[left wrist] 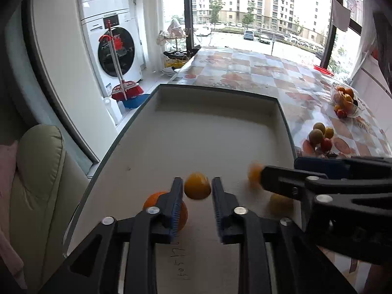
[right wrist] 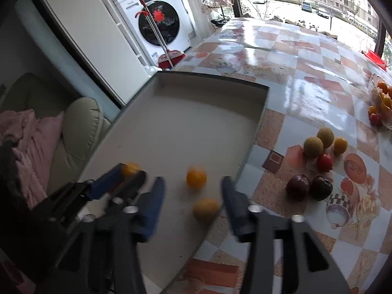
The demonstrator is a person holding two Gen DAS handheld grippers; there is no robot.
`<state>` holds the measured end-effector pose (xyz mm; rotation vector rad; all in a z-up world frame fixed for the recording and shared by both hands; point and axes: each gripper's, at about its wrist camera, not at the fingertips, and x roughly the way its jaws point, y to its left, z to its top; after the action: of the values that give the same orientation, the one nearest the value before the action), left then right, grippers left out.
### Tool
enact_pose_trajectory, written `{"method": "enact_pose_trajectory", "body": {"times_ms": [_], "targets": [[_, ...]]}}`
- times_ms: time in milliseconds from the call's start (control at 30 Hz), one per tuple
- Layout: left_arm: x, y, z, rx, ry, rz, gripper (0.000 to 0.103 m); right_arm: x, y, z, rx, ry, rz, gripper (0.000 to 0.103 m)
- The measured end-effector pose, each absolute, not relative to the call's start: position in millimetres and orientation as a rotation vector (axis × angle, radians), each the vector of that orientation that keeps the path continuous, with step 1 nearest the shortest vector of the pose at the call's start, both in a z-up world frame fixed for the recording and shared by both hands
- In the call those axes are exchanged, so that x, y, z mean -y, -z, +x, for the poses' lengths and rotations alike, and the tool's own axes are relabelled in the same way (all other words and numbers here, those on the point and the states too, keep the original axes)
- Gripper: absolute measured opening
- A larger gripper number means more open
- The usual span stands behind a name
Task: Organize fruits
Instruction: 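Lower both held fruits into the white tray and open both tools, then withdraw both open tools from the tray back over the table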
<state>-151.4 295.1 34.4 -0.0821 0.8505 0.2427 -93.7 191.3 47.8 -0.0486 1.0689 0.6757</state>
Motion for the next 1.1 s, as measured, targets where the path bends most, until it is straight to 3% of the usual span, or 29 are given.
{"method": "enact_pose_trajectory", "body": {"times_ms": [33,67,100,333,433,667,900,1100], "targets": [[-294.1,-35.9,-152.8,-0.837,-0.240,-0.074,0.075,-190.4,-50.8,-95.0,-1.057,-0.658,-0.059,0.078],[-293.7,-38.2,-155.8,-0.817,-0.259,-0.062,0.099,-188.5,-54.2,-95.3,-1.046,-0.648,-0.066,0.082],[-292.3,-42.6,-160.4,-0.776,-0.284,-0.050,0.101,-189.2,-56.8,-95.7,-1.032,-0.648,-0.066,0.082],[-270.9,-59.7,-165.9,-0.744,-0.245,-0.010,0.101,-141.4,-71.3,-94.9,-0.954,-0.492,-0.077,0.087],[-249.5,-67.4,-166.2,-0.730,-0.192,0.005,0.101,-103.6,-65.8,-91.4,-0.962,-0.381,-0.054,0.103],[-175.5,-69.9,-157.3,-0.747,-0.037,0.079,0.101,-11.4,-31.8,-96.4,-1.036,-0.178,0.030,0.103],[-112.6,-35.4,-145.2,-0.838,0.041,0.168,0.101,60.9,-1.5,-109.7,-1.052,-0.017,0.030,0.103],[-105.7,-6.6,-144.2,-0.880,0.011,0.154,0.103,80.6,8.9,-128.2,-0.943,0.006,-0.010,0.103]]}}
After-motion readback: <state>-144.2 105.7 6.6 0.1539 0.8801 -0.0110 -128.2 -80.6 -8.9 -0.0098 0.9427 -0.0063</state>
